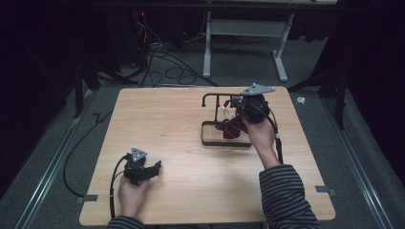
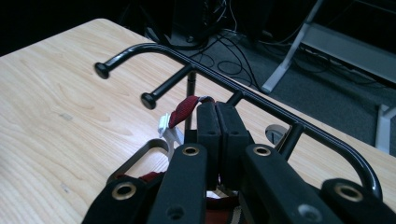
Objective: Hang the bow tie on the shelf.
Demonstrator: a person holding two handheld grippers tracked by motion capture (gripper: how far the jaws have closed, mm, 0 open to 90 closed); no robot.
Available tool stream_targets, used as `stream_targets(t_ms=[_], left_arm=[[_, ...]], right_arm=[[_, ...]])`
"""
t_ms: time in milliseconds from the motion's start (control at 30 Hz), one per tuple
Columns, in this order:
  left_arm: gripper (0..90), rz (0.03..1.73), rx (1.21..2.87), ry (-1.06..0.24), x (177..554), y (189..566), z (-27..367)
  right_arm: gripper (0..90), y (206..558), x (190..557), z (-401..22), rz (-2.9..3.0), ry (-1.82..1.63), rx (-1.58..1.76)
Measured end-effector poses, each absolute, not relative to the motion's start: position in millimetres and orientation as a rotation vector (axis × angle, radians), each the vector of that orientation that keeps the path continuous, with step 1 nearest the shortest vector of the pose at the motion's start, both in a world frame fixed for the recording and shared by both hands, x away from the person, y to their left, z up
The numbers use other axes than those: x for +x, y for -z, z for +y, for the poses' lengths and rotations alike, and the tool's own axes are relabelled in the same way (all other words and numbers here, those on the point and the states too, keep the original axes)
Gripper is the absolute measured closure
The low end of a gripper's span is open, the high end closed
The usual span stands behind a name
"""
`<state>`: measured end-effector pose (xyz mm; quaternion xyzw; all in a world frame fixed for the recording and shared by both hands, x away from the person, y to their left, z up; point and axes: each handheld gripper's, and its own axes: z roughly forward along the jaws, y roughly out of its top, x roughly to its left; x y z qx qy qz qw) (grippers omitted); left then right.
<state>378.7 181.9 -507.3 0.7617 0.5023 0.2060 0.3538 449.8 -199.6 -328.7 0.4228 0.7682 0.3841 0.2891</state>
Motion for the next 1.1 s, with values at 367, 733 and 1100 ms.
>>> stream_targets(t_ms=[367, 733, 1100], left_arm=[[28.9, 1.298, 1.972, -0.533, 379, 507, 182], [30.0, 1.3, 1.972, -0.541, 379, 507, 181], [30.4, 1.305, 1.971, -0.549, 380, 508, 181]], right_arm=[[90.0, 336, 461, -205, 2.039, -1.009, 1.184], [88.4, 337, 462, -209, 2.052, -1.03, 1.202], [87.2, 332, 456, -217, 2.082, -1.077, 1.184]])
